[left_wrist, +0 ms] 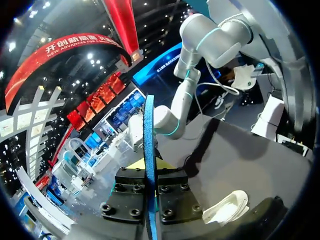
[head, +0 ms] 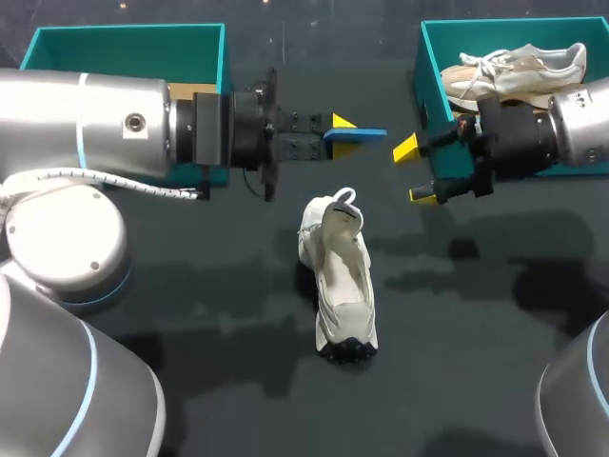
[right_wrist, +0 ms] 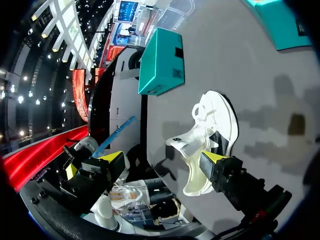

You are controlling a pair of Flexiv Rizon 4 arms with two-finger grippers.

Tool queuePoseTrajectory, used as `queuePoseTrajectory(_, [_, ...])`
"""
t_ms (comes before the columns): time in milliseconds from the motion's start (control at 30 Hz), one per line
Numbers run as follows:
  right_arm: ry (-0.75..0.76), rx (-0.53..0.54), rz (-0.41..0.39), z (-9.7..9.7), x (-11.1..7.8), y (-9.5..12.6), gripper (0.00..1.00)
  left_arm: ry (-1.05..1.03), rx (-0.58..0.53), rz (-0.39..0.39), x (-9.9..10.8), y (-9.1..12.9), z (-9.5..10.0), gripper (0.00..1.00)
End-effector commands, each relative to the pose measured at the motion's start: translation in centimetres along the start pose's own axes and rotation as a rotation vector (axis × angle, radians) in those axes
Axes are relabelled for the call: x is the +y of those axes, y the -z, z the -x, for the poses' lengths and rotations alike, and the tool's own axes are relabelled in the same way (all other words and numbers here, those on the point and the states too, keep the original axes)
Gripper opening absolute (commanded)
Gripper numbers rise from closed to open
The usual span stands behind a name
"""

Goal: Take the shoe out of the shoebox, open the shoe tongue, remove and reinsert the insole, then place the shoe into the shoebox

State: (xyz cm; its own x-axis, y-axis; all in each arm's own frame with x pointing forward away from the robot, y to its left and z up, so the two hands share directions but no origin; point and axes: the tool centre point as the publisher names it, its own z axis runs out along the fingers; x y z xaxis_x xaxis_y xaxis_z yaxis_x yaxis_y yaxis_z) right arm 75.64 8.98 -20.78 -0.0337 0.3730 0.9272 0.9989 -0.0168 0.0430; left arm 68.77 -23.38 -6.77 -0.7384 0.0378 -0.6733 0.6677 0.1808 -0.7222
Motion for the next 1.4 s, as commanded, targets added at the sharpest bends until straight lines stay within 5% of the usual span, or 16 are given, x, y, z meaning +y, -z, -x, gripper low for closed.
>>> queuePoseTrajectory(33, [0.000, 0.004, 0.017, 0.1, -0.6, -0.1, 1.00, -0.071, -0.035, -0.037, 0.4, -0.6, -0.7, 0.00])
queuePoseTrajectory(700, [0.009, 0.182, -0.010, -3.7, 0.8, -0.5, 1.00, -0.515, -0.220, 0.046, 5.0, -1.3, -3.6, 0.00])
queuePoseTrajectory(1067, [-0.001, 0.203, -0.011, -3.7, 1.0, -0.5, 1.00, -0.515, -0.220, 0.046, 5.0, -1.3, -3.6, 0.00])
queuePoseTrajectory(1400, [-0.047, 0.245, -0.043, -4.9, 1.0, -1.3, 1.00, -0.674, -0.186, 0.077, 8.5, -2.9, -3.3, 0.00])
